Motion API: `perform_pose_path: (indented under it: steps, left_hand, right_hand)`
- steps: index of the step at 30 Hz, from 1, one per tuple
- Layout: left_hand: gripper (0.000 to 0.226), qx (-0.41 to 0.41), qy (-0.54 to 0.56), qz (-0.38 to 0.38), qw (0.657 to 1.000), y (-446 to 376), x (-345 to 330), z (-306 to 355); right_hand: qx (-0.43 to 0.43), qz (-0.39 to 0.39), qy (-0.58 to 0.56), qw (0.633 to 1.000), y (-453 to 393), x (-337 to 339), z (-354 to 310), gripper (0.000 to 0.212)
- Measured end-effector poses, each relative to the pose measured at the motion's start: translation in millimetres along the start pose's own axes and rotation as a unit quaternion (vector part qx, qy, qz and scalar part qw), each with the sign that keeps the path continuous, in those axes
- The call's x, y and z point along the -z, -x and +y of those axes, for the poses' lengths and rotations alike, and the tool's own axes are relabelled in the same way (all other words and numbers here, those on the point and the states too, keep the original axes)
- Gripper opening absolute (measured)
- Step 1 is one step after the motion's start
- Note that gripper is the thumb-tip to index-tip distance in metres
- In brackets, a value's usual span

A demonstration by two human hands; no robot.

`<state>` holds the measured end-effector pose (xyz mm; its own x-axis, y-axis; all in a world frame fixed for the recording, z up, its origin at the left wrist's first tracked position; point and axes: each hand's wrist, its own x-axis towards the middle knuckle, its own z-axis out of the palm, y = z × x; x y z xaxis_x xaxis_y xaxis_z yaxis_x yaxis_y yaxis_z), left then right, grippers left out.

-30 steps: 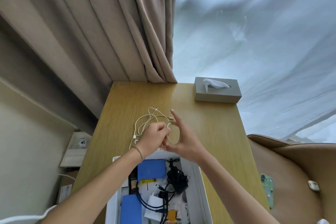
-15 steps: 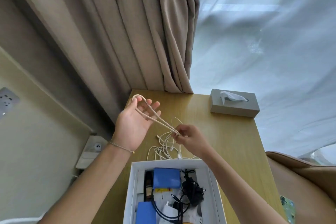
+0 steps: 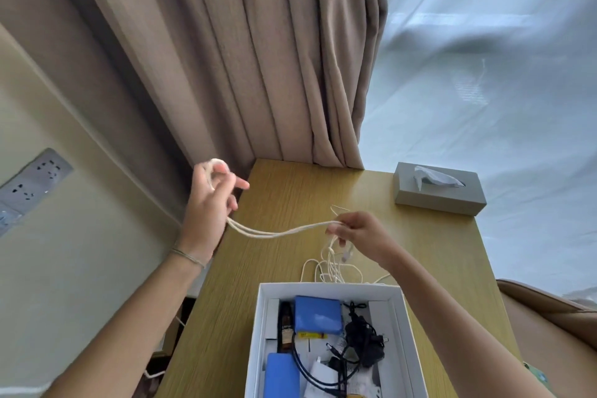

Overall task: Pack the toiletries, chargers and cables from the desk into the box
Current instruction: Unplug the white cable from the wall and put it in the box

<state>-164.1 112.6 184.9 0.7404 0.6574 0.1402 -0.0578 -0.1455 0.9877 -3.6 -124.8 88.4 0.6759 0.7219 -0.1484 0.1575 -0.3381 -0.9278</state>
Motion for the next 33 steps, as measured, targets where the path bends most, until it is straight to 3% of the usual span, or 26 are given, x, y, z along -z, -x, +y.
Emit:
perform_pose_path:
  steps: [5,7,9,12,13,18,21,24,28,33]
  left_hand:
    - [0.079,0.044,-0.172,-0.121,0.977,22,-18,-20]
    - [0.091,0.032,-0.232,-0.187,0.954,30,-32,-19]
    - [0.082,0.029,-0.260,-0.230,0.937,35,-46,-16]
    - [0.023,0.021,-0.237,-0.250,0.939,36,-58,-14]
    - [0.017,0.014,-0.222,-0.253,0.942,35,-58,-14]
    - [0.037,-0.012,-0.170,-0.328,0.929,29,-49,-2]
    - [0.039,-0.008,-0.166,-0.369,0.914,21,-41,8]
    - [0.038,-0.014,-0.145,-0.359,0.922,19,-41,14]
    - [0.037,0.025,-0.040,-0.186,0.981,15,-47,17]
    - [0.044,0.106,0.142,-0.149,0.973,11,-50,18]
  right_hand:
    - [0.036,-0.035,-0.023,0.998,-1,-1,-50,0.024]
    - [0.039,-0.061,-0.018,0.997,1,-10,-66,0.028]
    - [0.053,-0.079,-0.005,0.995,5,-18,-78,0.031]
    - [0.082,-0.072,0.029,0.994,13,-21,-89,0.033]
    - [0.089,-0.067,0.023,0.994,16,-20,-92,0.032]
    - [0.127,0.017,0.003,0.992,29,-29,-90,0.016]
    - [0.111,0.059,-0.039,0.991,32,-28,-81,0.024]
    - [0.107,0.049,-0.096,0.988,30,-26,-80,0.021]
    - [0.073,0.048,-0.167,0.982,30,-46,-80,0.026]
    - [0.017,-0.069,-0.142,0.987,32,-81,-64,0.036]
